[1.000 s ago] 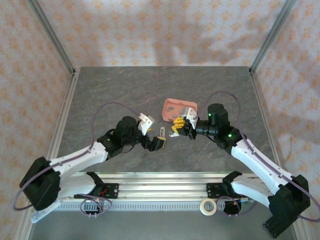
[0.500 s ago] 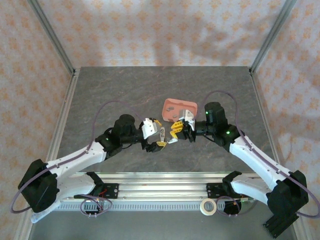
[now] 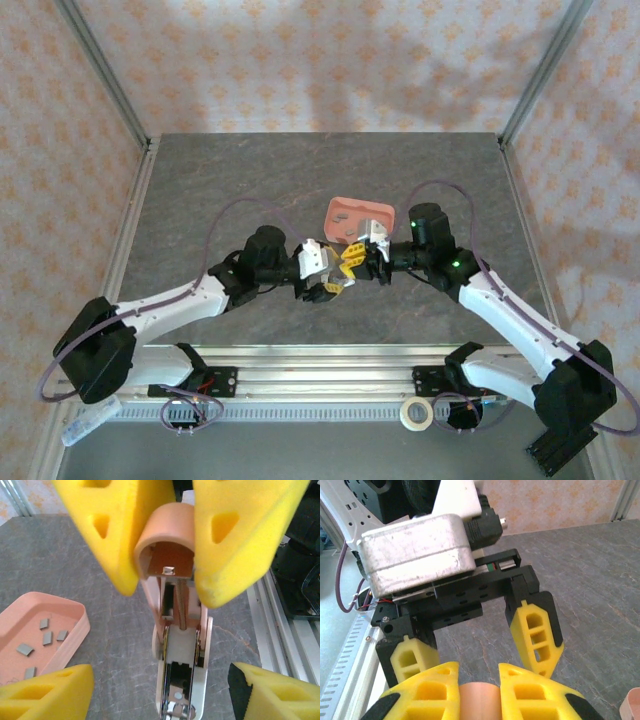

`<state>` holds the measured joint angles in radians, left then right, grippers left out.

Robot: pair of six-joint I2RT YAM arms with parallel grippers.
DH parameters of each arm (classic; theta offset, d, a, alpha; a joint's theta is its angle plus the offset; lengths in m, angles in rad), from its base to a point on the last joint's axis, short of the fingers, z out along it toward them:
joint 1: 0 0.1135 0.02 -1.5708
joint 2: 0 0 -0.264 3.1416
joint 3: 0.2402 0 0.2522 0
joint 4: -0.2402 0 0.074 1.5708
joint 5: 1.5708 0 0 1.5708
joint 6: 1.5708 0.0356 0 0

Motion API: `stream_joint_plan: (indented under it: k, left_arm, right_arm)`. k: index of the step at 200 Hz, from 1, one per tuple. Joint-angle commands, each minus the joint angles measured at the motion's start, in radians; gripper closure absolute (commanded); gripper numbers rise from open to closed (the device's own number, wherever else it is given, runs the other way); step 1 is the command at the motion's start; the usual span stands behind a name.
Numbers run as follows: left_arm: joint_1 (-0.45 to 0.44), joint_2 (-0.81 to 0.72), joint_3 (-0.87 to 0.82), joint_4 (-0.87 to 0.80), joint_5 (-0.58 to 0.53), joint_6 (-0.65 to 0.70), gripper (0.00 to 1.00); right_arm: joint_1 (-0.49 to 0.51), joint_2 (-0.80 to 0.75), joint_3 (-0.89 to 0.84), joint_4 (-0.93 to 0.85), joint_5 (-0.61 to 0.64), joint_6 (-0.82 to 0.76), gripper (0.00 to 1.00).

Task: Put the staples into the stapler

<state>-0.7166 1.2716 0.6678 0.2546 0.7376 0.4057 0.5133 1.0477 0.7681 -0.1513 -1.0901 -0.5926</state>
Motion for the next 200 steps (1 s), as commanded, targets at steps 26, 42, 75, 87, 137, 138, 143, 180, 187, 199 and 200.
stream_joint_plan:
  k: [26, 42, 75, 87, 137, 138, 143, 180, 187, 199, 200]
  left_arm:
    - [-0.021, 0.057, 0.044, 0.127, 0.034, -0.017, 0.35]
    - [-0.023, 0.078, 0.048, 0.155, 0.032, -0.032, 0.37]
    - [-0.027, 0.117, 0.077, 0.156, 0.052, -0.036, 0.48]
    - [-0.029, 0.124, 0.08, 0.162, 0.051, -0.04, 0.51]
    - [-0.03, 0.13, 0.072, 0.18, -0.004, -0.067, 0.68]
    - [-0.031, 0.131, 0.073, 0.181, -0.006, -0.068, 0.68]
    - [-0.032, 0.129, 0.071, 0.181, -0.021, -0.073, 0.7]
    - [-0.035, 0.105, 0.055, 0.186, -0.134, -0.107, 0.77]
    - [-0.036, 0.1, 0.051, 0.185, -0.16, -0.12, 0.78]
    - [-0.039, 0.088, 0.048, 0.176, -0.207, -0.145, 0.78]
    - [-0.04, 0.087, 0.048, 0.174, -0.211, -0.147, 0.78]
  right_arm:
    - [-0.003, 0.0, 0.036, 0.023, -0.035, -0.001, 1.0]
    - [-0.003, 0.002, 0.038, 0.024, -0.034, 0.002, 1.0]
    - [-0.003, 0.003, 0.037, 0.03, -0.036, 0.007, 1.0]
    - [-0.004, 0.003, 0.038, 0.031, -0.035, 0.006, 1.0]
    - [-0.003, 0.001, 0.036, 0.043, -0.02, 0.02, 1.0]
    - [-0.003, 0.001, 0.036, 0.043, -0.019, 0.02, 1.0]
    - [-0.004, 0.0, 0.033, 0.045, -0.014, 0.024, 1.0]
    - [-0.005, -0.009, 0.009, 0.112, 0.089, 0.099, 0.89]
    - [-0.006, -0.013, -0.002, 0.138, 0.114, 0.124, 0.83]
    - [-0.007, -0.021, -0.023, 0.187, 0.164, 0.172, 0.71]
    - [-0.007, -0.021, -0.023, 0.191, 0.168, 0.176, 0.71]
